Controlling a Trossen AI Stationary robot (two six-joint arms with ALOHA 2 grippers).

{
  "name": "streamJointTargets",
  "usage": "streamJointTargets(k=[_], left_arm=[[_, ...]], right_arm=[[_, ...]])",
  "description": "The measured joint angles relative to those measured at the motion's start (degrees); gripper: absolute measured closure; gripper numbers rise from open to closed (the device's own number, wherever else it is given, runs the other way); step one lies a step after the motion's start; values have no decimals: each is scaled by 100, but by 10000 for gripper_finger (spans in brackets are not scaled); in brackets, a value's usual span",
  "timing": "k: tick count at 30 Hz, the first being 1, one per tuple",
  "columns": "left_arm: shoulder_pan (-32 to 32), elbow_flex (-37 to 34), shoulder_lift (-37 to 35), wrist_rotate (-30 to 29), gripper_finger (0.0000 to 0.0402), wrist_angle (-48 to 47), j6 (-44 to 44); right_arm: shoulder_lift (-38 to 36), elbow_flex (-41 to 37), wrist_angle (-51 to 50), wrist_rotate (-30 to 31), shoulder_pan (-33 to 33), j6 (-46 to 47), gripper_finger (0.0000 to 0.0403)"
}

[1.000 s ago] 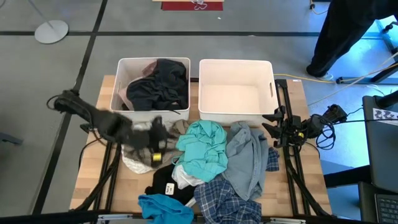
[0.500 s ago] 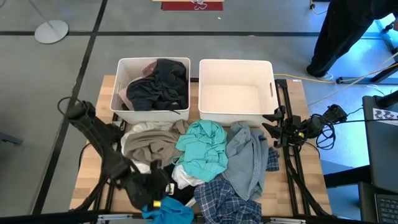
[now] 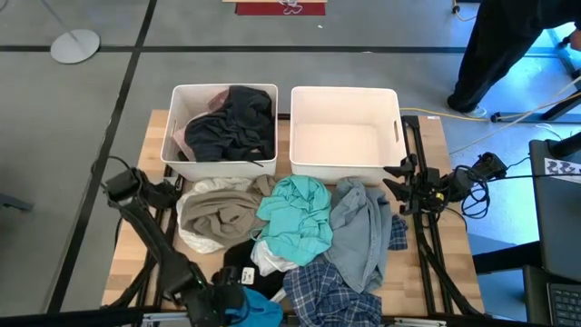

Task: Sort clothes
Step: Put the blue shorts into the left white bin

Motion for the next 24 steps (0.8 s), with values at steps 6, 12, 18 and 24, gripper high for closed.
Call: streamJointTargets(k=[6,12,18,24], left_arm=[[147,2,195,-62,202,-577,4],[266,2,337,-104,202,-624,299],[460,2,391,155,233,-825,261],[595,2,373,615,326,-823,365]], right_arm=[[0,0,1,122,0,-108,221],[0,0,-62,117,0,-120,221],[0,0,-65,115,0,-117,221],[-2,0,-66,115,0,-115,221]])
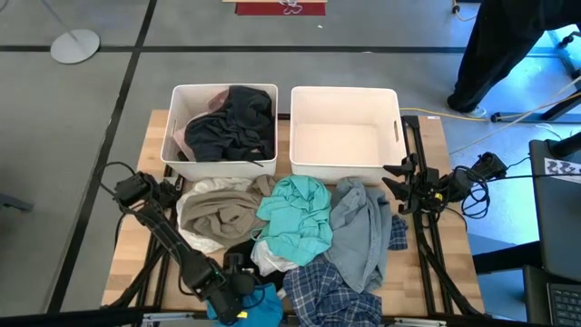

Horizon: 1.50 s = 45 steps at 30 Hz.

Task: Sort clothes
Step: Put the blue shorts into the left white bin

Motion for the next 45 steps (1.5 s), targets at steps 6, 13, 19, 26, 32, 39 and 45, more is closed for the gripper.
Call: streamJointTargets(k=[6,13,19,26,32,39,45], left_arm=[[50,0,-338,10,391,-28,240],[128,0,-1203,-624,380,-147,274],[257,0,-2146,-1452,392,-187,1078],[475,0,-3194,-3186,377,-139,2533],[818,0,-3914,-5072,374,624,4508],[1689,2,-4578,-6236,373,2091,7231],[3136,2,-5033,-6240,373,2164,7416]], right_arm=[[1,8,3,-42,0,128,221],[0,9,0,-66,0,142,221],[0,9,3,-61,0,151,221],[0,9,2,-59,0,152,221],[0,9,2,-59,0,153,221],[2,7,-8,-61,0,84,221],[0,2,-11,-56,0,39,221]])
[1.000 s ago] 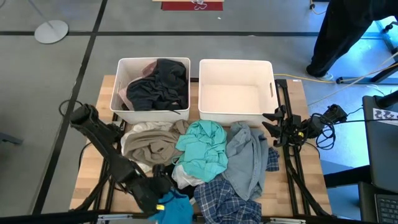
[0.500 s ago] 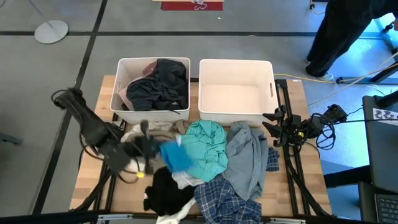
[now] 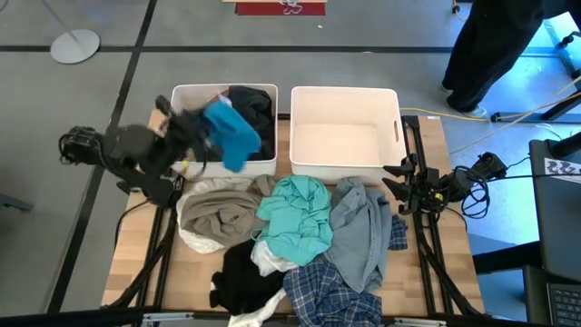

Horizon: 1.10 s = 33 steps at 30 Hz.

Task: Sort clothes
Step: Put the blue shorts into the left white bin

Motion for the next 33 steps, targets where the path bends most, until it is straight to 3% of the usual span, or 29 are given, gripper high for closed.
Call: streamJointTargets(k=[6,17,33], left_arm=[[1376,0,-65,666,373,-654,-773],[3165,-2,557,2747,373,-2807,-2767],[4169,-3,2288,4958,373,-3578,-3733]], right_arm=[[1,-2,0,44,0,-91,221],[2,-2,-48,78,0,-183,221],[2,1,-98,40,0,-89,221]])
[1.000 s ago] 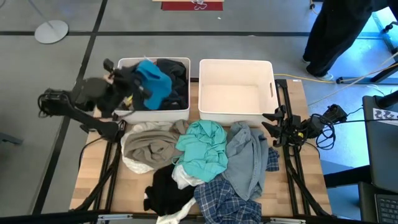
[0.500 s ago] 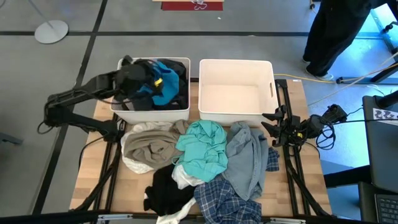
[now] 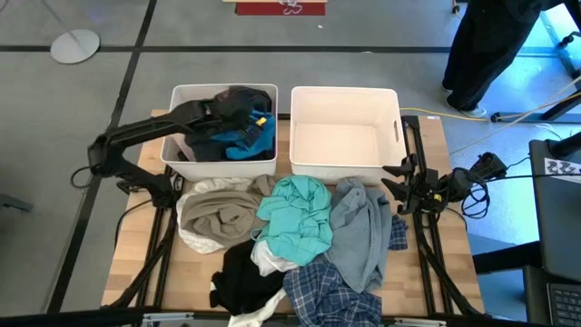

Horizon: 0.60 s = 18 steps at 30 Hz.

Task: Sort clothes
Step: Put the blue shorts into the left white bin

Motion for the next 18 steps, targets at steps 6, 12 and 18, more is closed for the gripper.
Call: streamJointTargets(k=[6,12,18], left_arm=[[254,-832,484,258,373,552,-151],[431,-1744,727,632,373,1713,-150],[466,-1821,704,764,370,1880,-296]], right_arm=[[-2,6,-27,-54,0,51,221],[-2,6,-52,-52,0,56,221],[-2,6,7,-52,0,67,221]])
